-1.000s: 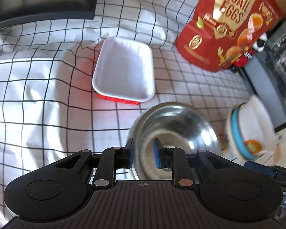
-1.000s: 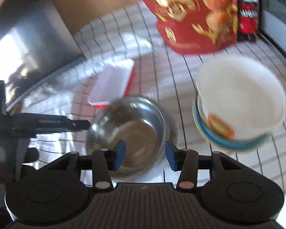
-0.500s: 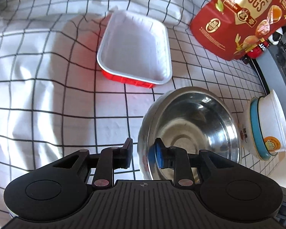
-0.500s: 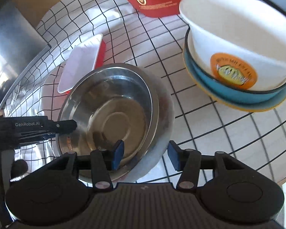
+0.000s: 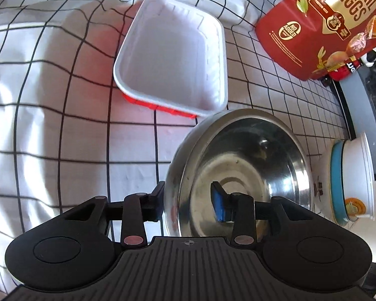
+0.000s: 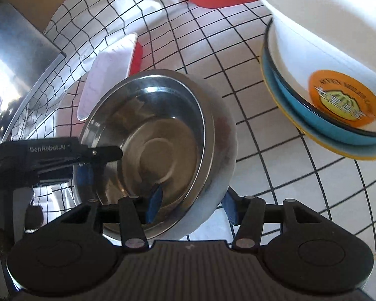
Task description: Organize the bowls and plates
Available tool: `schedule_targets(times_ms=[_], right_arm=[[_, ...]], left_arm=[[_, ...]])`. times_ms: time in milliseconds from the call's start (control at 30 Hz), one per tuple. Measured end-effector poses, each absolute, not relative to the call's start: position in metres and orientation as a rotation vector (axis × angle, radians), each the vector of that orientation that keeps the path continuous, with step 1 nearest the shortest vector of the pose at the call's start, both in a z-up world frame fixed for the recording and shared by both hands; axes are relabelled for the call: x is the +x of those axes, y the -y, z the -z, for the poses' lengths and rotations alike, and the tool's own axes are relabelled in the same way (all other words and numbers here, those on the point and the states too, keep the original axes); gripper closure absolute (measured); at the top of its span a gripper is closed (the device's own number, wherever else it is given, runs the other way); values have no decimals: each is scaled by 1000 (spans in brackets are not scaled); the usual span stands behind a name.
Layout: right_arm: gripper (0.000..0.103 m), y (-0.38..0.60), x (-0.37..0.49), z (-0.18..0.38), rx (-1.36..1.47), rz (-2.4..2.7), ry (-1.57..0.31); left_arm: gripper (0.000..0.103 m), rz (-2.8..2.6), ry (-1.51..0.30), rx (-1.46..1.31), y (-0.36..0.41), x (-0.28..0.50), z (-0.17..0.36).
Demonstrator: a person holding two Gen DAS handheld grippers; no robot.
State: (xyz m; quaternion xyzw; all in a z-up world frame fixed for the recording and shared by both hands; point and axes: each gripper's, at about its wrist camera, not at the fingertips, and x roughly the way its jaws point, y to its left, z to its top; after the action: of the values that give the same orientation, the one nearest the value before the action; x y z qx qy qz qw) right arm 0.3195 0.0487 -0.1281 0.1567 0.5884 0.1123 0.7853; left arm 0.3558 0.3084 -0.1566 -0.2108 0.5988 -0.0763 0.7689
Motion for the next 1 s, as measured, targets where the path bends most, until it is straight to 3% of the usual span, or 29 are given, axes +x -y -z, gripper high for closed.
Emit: schedule_targets(times_ms=[367, 700, 733, 867, 1000], right_arm=[[50, -49, 299, 100, 184, -286, -1183], [49, -30, 287, -4, 48, -404, -888], [49, -24, 290, -13, 42, -401, -847], [41, 3, 303, -36, -9, -386, -718], [40, 30, 322, -47, -28, -422, -651]], left_arm=[[59, 167, -1217, -526, -329, 337, 136], [60, 269, -951, -614, -325, 312, 62], [61, 279, -925, -608, -317, 312, 55], [88, 236, -752, -551, -278, 303, 25], [89, 234, -651, -520, -240, 303, 6]])
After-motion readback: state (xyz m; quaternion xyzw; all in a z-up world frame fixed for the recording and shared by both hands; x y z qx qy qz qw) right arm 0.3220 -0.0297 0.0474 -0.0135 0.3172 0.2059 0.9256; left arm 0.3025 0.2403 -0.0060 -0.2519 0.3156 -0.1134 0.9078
